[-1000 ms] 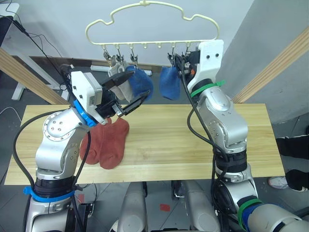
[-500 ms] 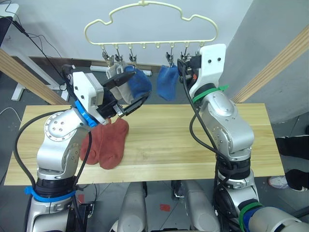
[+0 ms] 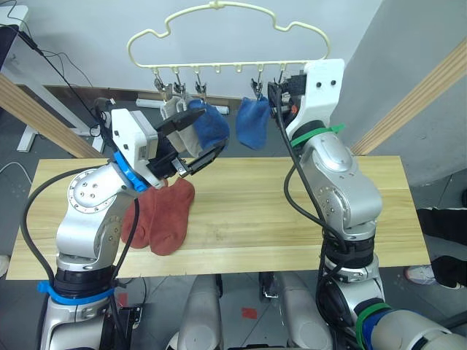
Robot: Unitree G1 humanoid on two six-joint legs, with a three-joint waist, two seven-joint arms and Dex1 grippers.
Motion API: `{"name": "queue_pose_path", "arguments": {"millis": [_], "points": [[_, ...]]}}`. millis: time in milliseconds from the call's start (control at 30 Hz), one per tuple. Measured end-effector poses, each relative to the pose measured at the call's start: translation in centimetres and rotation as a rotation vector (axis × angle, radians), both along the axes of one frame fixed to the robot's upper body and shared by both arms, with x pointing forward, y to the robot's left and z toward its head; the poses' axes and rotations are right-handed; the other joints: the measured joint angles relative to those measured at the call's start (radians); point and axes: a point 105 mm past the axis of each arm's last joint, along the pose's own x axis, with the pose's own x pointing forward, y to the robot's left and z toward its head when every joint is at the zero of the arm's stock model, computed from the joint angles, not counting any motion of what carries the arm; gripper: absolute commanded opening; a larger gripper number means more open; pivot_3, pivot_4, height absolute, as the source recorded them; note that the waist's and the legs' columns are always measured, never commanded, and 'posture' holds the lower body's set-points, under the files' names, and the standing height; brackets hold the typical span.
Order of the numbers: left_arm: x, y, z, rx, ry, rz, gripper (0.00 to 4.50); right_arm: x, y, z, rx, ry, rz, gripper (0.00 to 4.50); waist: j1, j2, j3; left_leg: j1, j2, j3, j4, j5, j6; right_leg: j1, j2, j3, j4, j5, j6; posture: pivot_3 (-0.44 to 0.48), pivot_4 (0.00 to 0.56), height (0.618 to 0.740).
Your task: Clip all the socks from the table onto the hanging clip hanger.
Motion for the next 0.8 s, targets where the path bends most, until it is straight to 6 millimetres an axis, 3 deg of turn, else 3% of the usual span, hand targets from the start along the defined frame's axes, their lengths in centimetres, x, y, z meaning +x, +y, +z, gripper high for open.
{"name": "queue_pose_path", "arguments": {"millis": [800], "points": [[0.0,0.0,0.0,0.002,0.000,0.000,3.41,-0.4,1.5,-0.1,0.042,0.024,0.075,1.94,-0.001,0.000,0.000,0.000,0.000,0.000,0.000,0.000,0.000,0.000,0.000,0.000,0.000,0.000,0.000,0.012,0.390,0.740]]}}
